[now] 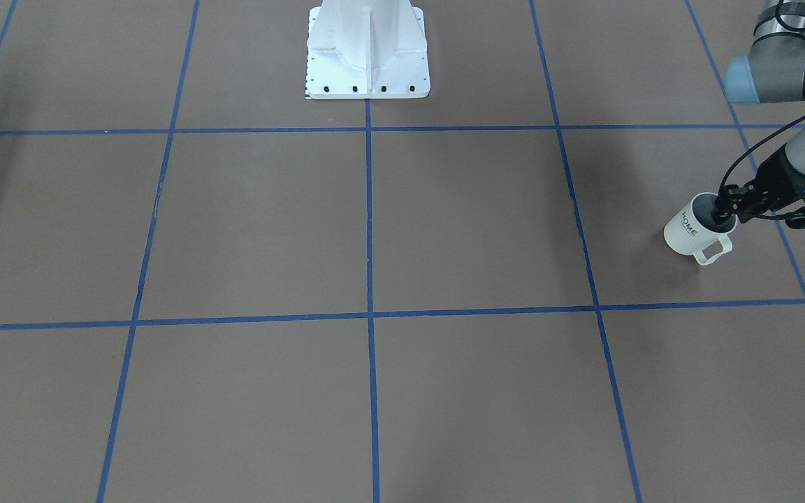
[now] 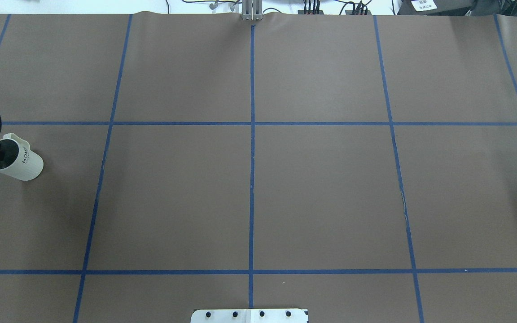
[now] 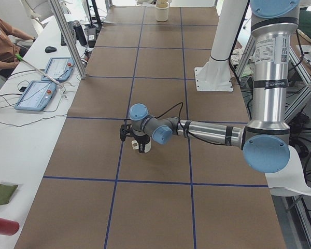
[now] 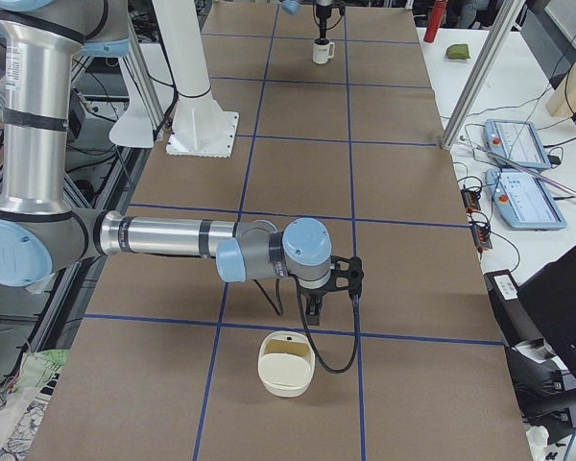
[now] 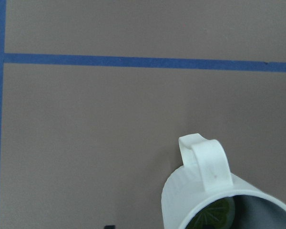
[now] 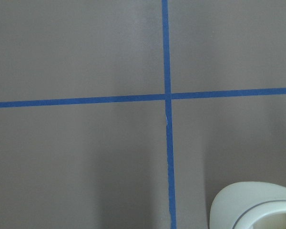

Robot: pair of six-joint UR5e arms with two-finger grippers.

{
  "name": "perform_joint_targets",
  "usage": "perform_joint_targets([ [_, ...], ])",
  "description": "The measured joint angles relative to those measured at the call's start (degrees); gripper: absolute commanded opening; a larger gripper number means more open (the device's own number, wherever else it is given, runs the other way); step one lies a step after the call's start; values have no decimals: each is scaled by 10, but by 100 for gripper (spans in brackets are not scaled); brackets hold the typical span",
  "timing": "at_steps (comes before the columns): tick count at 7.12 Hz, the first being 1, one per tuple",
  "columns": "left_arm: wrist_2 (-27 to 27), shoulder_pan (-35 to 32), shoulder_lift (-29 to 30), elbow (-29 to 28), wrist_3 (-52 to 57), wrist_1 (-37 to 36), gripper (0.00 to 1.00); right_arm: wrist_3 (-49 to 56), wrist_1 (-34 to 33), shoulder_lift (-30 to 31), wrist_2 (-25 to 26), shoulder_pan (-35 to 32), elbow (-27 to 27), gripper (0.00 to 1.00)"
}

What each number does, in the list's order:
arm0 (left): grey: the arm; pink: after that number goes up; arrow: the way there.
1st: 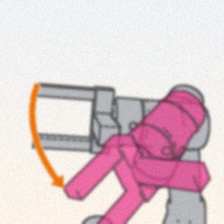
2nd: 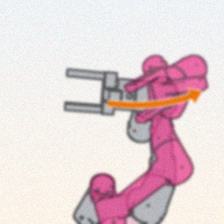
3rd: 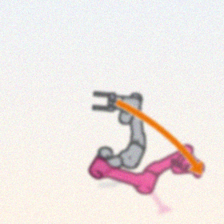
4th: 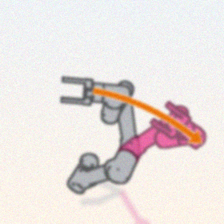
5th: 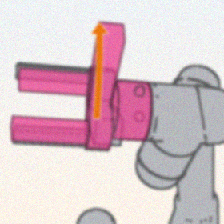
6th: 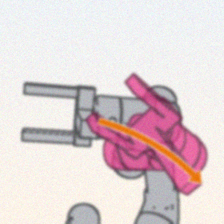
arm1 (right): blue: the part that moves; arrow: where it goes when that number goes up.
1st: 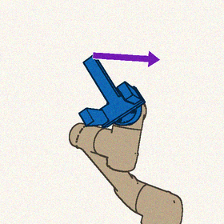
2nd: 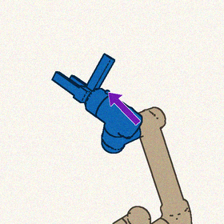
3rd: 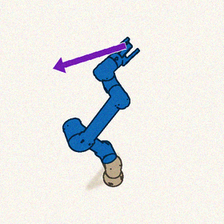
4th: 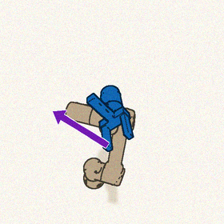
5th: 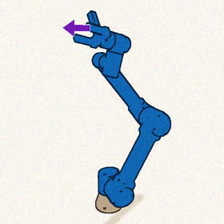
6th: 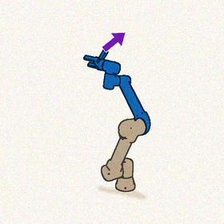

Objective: Left arm hands cup to right arm to dump lemon

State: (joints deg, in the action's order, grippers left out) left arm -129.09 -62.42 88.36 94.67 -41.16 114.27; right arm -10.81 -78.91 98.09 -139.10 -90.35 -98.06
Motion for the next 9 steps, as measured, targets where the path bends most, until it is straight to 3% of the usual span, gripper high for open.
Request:
perform_joint_targets([
  [2, -25, -2, 15, 1, -16, -8, 0, 1, 1, -8, -3, 2, -10, 100],
  [3, -62, -14, 28, 5, -18, -24, 0, 1, 1, -16, -3, 4, -21, 100],
  [5, -104, -53, 101, 23, -19, -139, 0, 0, 16, -22, -4, 12, -33, 100],
  [7, -110, -63, 204, 51, -22, -304, 0, -13, 82, -22, -6, 30, -34, 100],
  [9, -111, -61, 290, 55, -72, -393, 0, -26, 126, -28, -10, 63, -28, 100],
])
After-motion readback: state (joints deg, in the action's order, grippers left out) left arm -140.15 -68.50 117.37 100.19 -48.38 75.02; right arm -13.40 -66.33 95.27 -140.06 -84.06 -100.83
